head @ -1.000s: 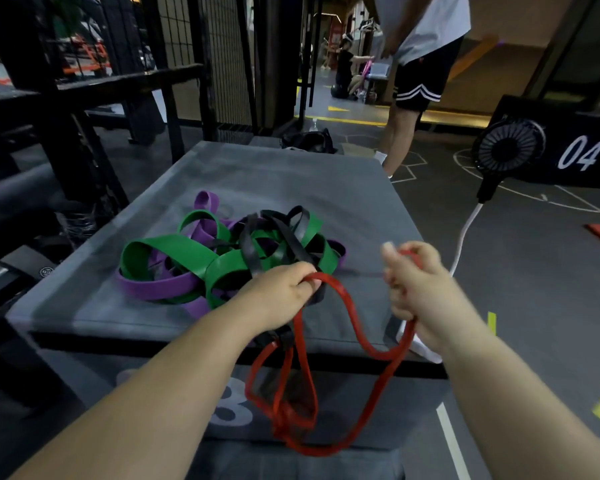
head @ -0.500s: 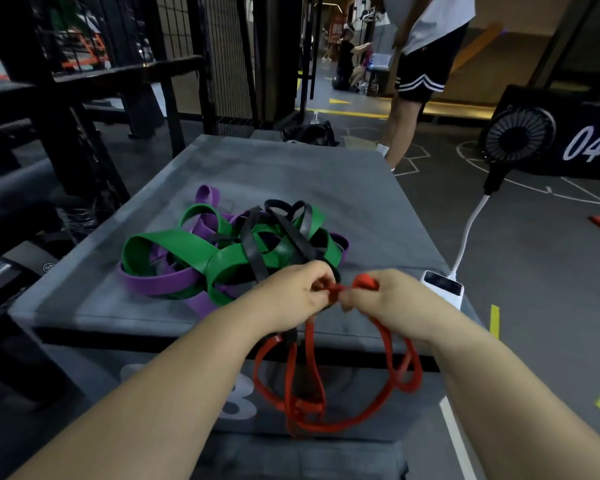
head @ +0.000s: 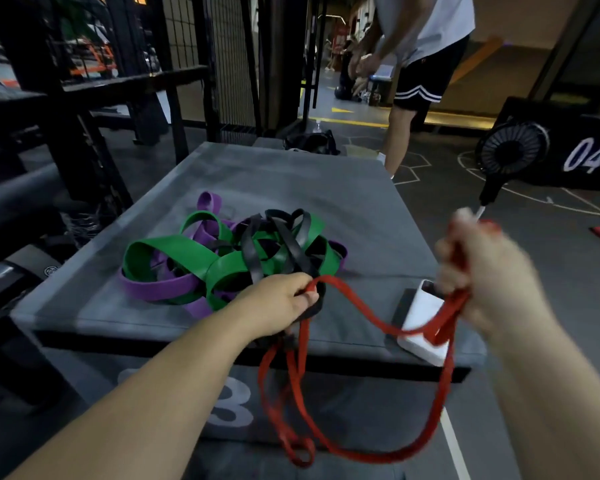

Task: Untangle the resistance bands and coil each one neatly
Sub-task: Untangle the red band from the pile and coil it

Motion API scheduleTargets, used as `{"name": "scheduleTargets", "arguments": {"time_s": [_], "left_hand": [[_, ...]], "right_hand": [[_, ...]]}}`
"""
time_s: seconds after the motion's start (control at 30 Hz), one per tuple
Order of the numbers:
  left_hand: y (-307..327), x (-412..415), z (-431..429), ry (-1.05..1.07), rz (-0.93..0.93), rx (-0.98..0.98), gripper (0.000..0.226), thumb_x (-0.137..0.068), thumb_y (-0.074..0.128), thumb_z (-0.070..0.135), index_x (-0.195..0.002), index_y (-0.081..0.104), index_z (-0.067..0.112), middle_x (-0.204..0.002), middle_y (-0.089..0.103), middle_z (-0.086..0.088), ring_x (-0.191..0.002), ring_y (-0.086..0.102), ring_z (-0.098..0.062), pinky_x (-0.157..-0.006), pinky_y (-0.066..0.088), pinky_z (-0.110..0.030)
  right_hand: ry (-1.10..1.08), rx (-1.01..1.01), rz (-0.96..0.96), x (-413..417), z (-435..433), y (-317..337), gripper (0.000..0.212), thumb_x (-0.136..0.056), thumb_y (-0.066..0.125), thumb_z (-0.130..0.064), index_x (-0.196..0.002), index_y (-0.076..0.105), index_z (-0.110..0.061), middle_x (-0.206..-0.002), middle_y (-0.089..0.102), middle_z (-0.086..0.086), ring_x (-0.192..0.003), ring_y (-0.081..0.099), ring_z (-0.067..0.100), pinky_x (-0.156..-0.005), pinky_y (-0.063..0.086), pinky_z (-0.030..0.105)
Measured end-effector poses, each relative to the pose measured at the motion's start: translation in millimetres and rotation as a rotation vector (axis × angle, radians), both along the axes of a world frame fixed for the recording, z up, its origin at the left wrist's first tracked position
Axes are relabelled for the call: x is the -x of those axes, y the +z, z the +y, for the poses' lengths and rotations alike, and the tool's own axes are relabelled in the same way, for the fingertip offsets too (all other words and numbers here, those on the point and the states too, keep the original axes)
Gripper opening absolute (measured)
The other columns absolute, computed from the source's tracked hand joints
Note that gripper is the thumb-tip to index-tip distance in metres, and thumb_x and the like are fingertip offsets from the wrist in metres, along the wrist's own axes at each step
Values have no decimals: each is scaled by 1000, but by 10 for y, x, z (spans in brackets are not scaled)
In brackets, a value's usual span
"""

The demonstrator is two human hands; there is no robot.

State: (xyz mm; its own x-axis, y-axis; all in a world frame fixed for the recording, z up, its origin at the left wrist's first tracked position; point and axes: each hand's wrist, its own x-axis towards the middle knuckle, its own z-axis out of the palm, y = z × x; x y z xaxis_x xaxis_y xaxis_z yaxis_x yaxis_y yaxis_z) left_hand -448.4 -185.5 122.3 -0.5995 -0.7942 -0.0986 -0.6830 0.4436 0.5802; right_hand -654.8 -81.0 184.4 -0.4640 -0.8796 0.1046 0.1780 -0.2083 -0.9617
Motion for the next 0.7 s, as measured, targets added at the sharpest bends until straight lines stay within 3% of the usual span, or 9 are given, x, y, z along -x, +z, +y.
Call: {"name": "scheduleTargets", "arguments": {"time_s": [0.07,0.13,0.23,0.3,0.43,0.53,0.63,0.7], "left_hand": [[47,29,36,-24,-2,4,17,-99,42,41,-94,54,31,-77,59,3,-75,63,-21,-73,49,-43],[92,76,79,-53,-10,68,16,-99,41,40,-97,52,28,-79,57,4,-78,59,-21,-73,47,-42],[122,135,141,-86,-43,161,12,-99,39,35,-96,48,28,-76,53,5,-72,52,-17,-67,44,-39],[123,130,148,-88,-47,190,9,-98,40,32,-95,48,28,-73,50,5,-69,49,-16,-64,41,-37],[117,97,96,-81,-34,176,10,-96,44,37,-88,48,32,-68,51,6,-61,47,-11,-57,36,-33],[79,107,74,-80,17,124,11,-94,50,45,-88,49,36,-69,54,11,-63,50,-8,-58,40,-31],[20,89,32,-68,69,74,10,-91,51,48,-89,49,39,-82,62,12,-80,61,-14,-73,52,-38],[6,52,7,-65,91,30,11,-91,50,47,-84,49,38,-82,66,13,-79,63,-13,-77,53,-42]], "right_hand": [[72,-127,291,-78,-75,-221,42,-70,71,-52,-76,50,-16,-60,52,0,-38,36,7,-38,33,19],[63,-250,579,-193,-148,-339,41,-69,80,-47,-80,52,-19,-61,54,-10,-46,43,3,-45,39,19],[113,-349,767,-350,-214,-517,46,-68,81,-51,-89,51,-22,-81,63,-6,-67,58,8,-54,47,25],[141,-429,810,-370,-265,-542,49,-68,80,-53,-90,49,-22,-85,59,1,-69,58,14,-52,48,25],[250,-426,719,-369,-248,-486,28,-81,76,-31,-87,51,-19,-66,55,-2,-46,48,5,-43,42,19],[209,-337,681,-343,-244,-453,14,-82,68,-20,-81,54,-23,-63,54,-3,-49,46,7,-48,42,26],[115,-131,484,-324,-204,-315,16,-74,65,-15,-77,57,-29,-59,51,-7,-57,51,11,-58,45,33],[36,60,250,-296,-145,-133,28,-82,60,3,-80,55,-25,-56,55,-9,-54,57,9,-57,50,29]]}}
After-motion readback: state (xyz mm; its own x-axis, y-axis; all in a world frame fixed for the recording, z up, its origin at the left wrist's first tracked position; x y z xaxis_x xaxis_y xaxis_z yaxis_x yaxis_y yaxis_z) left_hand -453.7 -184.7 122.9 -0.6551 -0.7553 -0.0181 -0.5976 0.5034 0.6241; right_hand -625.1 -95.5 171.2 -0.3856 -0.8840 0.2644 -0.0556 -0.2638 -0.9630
